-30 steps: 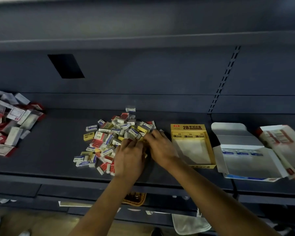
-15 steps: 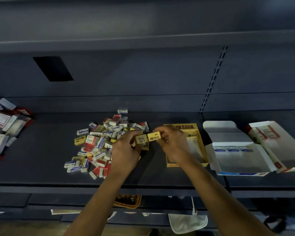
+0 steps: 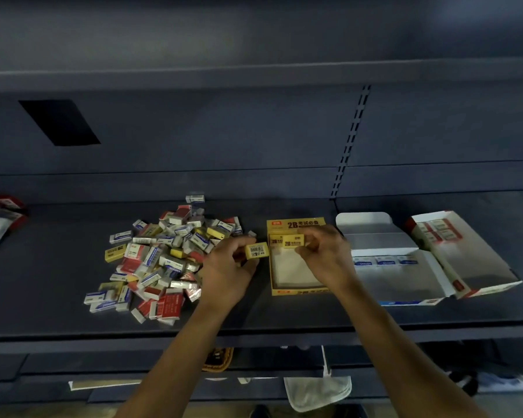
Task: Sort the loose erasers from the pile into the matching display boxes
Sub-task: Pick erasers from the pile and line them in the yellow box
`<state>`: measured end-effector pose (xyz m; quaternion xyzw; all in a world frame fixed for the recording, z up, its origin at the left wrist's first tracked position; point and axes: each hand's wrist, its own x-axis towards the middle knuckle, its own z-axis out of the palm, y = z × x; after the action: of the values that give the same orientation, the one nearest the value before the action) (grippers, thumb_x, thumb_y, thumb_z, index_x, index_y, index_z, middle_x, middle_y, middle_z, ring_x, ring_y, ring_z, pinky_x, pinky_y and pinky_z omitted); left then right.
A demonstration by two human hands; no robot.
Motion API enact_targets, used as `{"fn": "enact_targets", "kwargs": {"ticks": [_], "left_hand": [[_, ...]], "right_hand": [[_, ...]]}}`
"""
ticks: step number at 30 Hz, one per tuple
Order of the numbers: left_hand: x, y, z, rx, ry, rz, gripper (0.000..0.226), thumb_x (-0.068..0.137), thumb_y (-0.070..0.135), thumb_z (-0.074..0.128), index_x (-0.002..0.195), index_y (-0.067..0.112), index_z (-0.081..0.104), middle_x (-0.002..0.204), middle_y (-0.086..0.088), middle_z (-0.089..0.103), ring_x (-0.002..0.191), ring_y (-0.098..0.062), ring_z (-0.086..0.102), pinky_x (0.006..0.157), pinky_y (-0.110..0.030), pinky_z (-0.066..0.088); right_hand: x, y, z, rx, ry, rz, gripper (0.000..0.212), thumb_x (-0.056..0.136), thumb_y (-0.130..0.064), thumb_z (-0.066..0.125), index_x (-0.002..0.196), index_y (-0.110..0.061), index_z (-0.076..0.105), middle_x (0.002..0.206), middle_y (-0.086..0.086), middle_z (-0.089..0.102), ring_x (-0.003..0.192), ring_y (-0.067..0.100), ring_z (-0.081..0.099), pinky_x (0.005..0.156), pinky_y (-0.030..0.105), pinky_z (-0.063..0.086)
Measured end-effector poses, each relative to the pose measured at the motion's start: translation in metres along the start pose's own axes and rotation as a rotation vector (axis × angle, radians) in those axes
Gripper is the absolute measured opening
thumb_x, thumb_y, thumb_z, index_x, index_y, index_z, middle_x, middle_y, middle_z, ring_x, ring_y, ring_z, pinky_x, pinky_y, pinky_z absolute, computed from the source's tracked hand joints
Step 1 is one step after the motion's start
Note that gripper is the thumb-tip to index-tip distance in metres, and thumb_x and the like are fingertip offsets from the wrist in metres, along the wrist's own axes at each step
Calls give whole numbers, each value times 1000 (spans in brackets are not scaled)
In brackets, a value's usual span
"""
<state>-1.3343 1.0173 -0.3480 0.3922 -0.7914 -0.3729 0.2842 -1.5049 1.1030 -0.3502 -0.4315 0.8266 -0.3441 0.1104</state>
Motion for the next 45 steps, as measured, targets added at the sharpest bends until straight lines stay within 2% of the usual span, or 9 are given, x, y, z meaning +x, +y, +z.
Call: {"fn": "enact_targets", "kwargs": {"ticks": [3,11,18,23,30,37,40,42,45], "left_hand": [[0,-1,8,22,-3,-2,28,80,8,71,104,22,66,98,14,63,86,13,54,72,4,37],[-1,-3,15,81,-32,-83,25,83,14,70,106,20,67,96,14,61,86,2,53,65,3,35],[-4,-6,13,68,-50,-76,20,83,15,70,102,20,67,88,20,57,78,12,51,66,2,37],[-5,-10,15,71,-64,-47,20,82,15,71,101,20,68,91,15,62,85,1,58,72,-5,42],[-5,-8,20,73,-90,-45,18,84,20,69,101,23,68,92,14,66,83,2,60,75,-18,48],[-3,-10,21,-28,-44,-66,15,90,26,61,102,23,67,89,14,66,80,6,59,66,-5,42],[0,-13,22,-140,-18,-129,14,94,29,54,92,25,67,80,6,68,77,-6,64,71,-24,52],[1,-16,21,-210,-14,-197,21,95,32,51,85,24,67,79,-1,69,77,-15,66,77,-42,54],[2,-16,22,-312,0,-280,24,96,33,50,82,22,66,79,-2,70,77,-18,68,79,-47,54]], "right_hand": [[1,9,-1,-110,2,-14,28,82,-14,69,110,-16,67,102,2,59,78,5,48,72,14,34],[3,9,14,-156,-141,-46,21,86,-15,63,106,-14,64,104,1,65,97,15,60,82,23,47],[9,2,31,-187,-133,-59,15,87,-16,59,101,-15,63,97,0,64,85,12,58,70,18,36],[8,1,34,-155,-113,-72,22,88,-16,59,110,-14,56,102,2,59,90,15,57,71,19,36],[9,5,37,-117,-115,-88,10,88,-14,60,97,-15,61,98,0,63,84,8,55,68,15,33],[6,6,38,-127,-60,-118,17,85,-10,62,102,-13,64,106,4,58,92,17,58,73,18,37],[4,4,35,-66,-19,-143,22,83,-4,63,101,-14,67,107,4,62,93,16,60,76,16,41],[2,1,33,-8,-29,-156,22,84,-3,62,101,-15,67,104,0,65,90,7,59,76,7,39],[-4,-5,28,66,-69,-176,26,85,-2,60,105,-17,65,104,-6,66,89,-4,55,75,0,37]]}}
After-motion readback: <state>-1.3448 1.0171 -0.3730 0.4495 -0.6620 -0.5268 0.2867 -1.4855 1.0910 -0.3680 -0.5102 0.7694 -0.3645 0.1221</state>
